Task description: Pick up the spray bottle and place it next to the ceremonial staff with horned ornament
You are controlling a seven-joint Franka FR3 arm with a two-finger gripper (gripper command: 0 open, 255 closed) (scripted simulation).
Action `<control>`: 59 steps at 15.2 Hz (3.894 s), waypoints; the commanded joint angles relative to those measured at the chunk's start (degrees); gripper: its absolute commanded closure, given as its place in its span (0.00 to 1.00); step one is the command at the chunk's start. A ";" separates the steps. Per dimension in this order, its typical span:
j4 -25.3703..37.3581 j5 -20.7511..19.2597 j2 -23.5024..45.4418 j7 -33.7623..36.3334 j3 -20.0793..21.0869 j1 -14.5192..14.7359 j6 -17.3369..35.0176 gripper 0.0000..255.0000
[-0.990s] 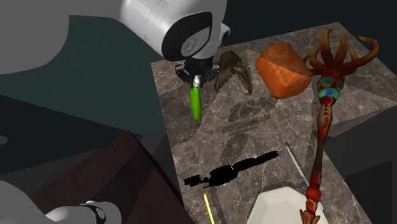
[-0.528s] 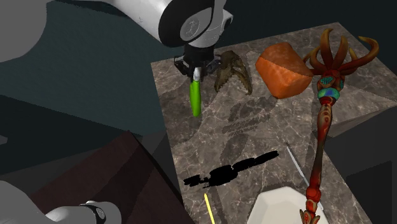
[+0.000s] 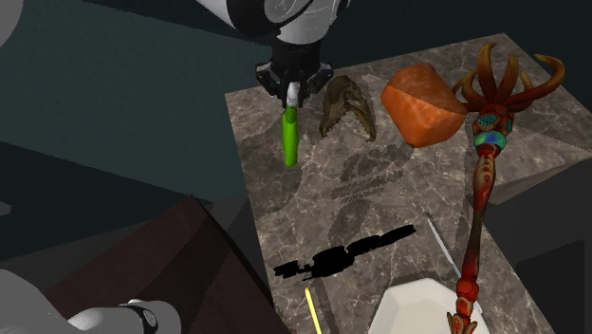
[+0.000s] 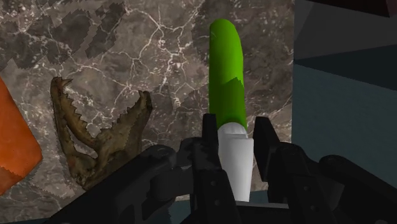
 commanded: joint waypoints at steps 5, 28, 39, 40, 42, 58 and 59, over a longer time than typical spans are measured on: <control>3.64 -0.25 -0.87 0.29 -0.08 -0.09 -4.52 1.00; 22.47 -0.44 0.06 1.60 -0.19 -0.14 -22.38 1.00; 34.60 -0.10 3.13 2.05 -0.40 -0.26 -31.45 1.00; 32.97 -0.27 1.71 0.98 -0.94 -0.76 -31.32 1.00; 30.02 -0.66 -0.95 -1.21 -2.06 -1.79 -31.20 1.00; 14.61 -4.45 -12.97 -13.81 -9.34 -7.24 -28.42 1.00; 13.57 -4.51 -13.24 -13.82 -9.32 -7.27 -27.63 1.00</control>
